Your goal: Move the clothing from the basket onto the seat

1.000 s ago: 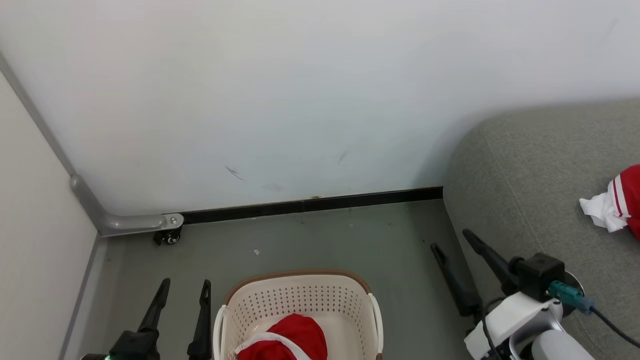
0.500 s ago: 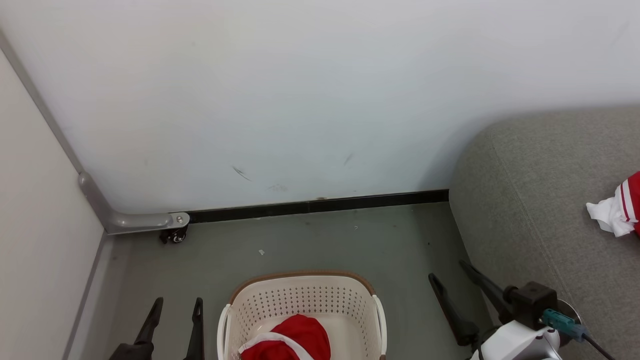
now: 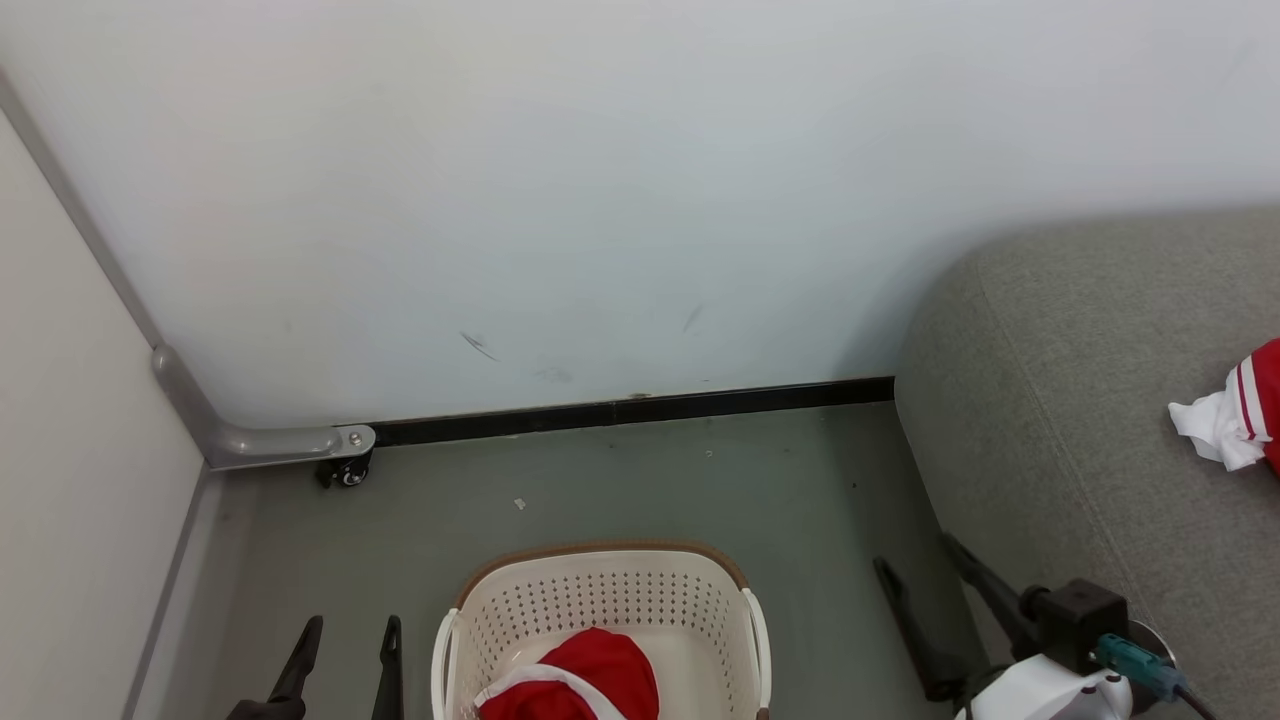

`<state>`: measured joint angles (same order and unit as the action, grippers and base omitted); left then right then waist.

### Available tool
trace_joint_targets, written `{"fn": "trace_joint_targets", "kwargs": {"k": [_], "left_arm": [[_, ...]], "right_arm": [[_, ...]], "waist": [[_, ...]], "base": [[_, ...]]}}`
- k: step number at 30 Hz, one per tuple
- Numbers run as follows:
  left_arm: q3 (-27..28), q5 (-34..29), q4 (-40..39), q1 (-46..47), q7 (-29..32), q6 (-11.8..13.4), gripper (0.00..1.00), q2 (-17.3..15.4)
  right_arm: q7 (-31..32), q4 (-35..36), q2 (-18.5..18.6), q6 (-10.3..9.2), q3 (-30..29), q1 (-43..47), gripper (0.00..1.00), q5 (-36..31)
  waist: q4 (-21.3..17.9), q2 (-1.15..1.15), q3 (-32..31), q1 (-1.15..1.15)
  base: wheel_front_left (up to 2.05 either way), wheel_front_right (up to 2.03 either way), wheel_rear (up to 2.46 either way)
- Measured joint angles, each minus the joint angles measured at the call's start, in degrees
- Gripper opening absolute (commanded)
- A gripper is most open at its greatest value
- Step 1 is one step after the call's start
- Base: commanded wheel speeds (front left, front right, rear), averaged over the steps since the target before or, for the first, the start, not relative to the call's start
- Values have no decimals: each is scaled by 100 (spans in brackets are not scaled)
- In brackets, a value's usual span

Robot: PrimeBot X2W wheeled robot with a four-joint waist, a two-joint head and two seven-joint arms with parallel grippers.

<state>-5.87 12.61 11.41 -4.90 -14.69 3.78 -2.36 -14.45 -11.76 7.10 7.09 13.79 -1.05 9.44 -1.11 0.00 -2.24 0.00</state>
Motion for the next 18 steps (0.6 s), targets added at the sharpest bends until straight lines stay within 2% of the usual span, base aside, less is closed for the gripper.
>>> {"fn": "trace_joint_targets", "kwargs": {"k": [5,18], "left_arm": [[16,10,22,1,0,-1,100,0],[-30,97,76,2,0,-47,100,2]], "right_arm": [[0,-1,-22,-1,-249,65,100,-69],[0,5,-149,-1,-316,110,100,-197]], "waist": [[-33,0,6,0],[-61,0,8,0]], "base": [[0,0,0],[0,0,0]]}}
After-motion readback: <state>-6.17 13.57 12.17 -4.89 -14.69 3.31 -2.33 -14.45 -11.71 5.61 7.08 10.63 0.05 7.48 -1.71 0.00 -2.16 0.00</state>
